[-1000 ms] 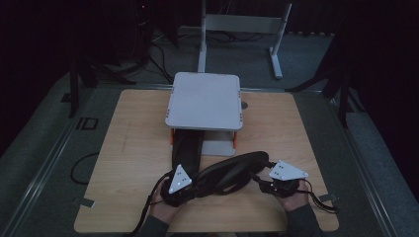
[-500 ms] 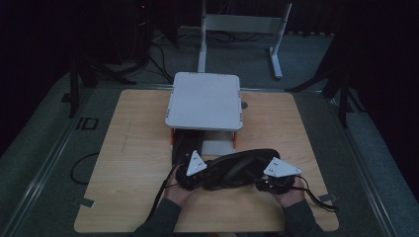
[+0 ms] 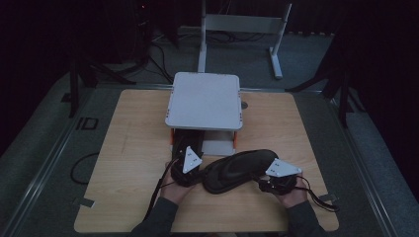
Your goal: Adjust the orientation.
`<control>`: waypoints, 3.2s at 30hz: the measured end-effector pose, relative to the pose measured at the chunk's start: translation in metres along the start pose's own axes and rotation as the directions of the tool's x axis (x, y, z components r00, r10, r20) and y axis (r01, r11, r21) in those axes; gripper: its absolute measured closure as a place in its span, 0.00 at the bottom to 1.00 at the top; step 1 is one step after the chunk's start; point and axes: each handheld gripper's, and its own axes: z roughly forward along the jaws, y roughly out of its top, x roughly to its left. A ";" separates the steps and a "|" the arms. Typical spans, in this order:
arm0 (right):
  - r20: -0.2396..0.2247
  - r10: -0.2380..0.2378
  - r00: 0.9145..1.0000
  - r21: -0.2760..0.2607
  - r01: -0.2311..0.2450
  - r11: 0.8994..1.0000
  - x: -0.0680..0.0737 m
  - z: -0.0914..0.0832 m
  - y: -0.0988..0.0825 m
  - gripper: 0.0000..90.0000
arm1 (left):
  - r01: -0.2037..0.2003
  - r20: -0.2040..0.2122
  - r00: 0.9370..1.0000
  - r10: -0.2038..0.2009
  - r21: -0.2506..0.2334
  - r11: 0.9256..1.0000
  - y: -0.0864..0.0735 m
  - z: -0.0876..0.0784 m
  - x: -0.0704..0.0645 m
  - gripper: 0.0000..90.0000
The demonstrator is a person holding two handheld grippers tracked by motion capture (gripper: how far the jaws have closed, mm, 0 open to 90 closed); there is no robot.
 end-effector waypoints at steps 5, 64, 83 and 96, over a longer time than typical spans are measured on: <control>-0.008 0.017 1.000 0.057 -0.017 0.998 -0.002 0.006 -0.008 0.48 | 0.020 -0.040 0.999 -0.019 0.028 0.999 -0.018 -0.013 0.007 0.52; -0.090 0.161 0.983 0.033 -0.158 0.987 -0.006 0.022 0.019 0.87 | 0.116 -0.194 0.978 -0.083 0.164 0.980 -0.042 -0.018 0.078 0.85; 0.036 0.245 0.969 0.015 -0.246 0.969 -0.006 0.010 0.021 0.63 | 0.105 -0.134 0.987 -0.092 0.096 0.990 -0.031 -0.036 0.038 0.59; 0.045 0.186 0.982 0.188 -0.191 0.963 0.013 -0.015 -0.030 0.72 | 0.083 -0.081 0.994 -0.070 0.162 0.983 -0.033 -0.007 0.023 0.67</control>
